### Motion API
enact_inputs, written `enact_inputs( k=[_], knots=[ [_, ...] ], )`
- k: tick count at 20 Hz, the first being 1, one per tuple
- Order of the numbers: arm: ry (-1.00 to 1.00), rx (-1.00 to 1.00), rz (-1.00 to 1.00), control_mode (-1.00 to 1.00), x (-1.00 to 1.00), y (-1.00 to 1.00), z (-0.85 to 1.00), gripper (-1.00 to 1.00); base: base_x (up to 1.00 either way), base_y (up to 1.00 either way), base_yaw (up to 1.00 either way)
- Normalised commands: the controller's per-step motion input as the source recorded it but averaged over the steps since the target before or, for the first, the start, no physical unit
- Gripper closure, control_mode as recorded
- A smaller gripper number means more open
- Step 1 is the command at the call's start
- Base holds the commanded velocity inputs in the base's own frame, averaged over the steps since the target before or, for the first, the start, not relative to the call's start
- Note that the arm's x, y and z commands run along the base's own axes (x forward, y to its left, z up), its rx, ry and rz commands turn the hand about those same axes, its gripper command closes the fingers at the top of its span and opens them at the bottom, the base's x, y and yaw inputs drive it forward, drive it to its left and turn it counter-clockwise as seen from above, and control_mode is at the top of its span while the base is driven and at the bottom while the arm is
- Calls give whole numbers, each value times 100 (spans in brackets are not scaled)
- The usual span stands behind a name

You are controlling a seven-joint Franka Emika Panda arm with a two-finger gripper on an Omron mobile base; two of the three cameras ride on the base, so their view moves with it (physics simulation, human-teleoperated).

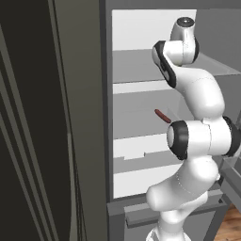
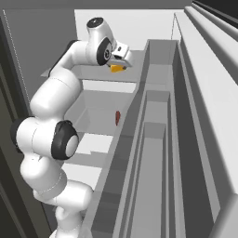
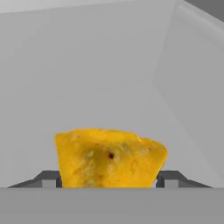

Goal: Retrieve the sausage and cheese from the fridge and place them on the cutting board on the counter.

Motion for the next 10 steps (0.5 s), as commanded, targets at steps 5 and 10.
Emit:
enact_inputs(
  k=[5, 10],
  knots=[
    [-20, 2, 0, -100, -29, 0, -33, 100, 0, 0, 0],
    [-30, -1, 1, -100, -61, 0, -2, 100, 0, 0, 0]
  ],
)
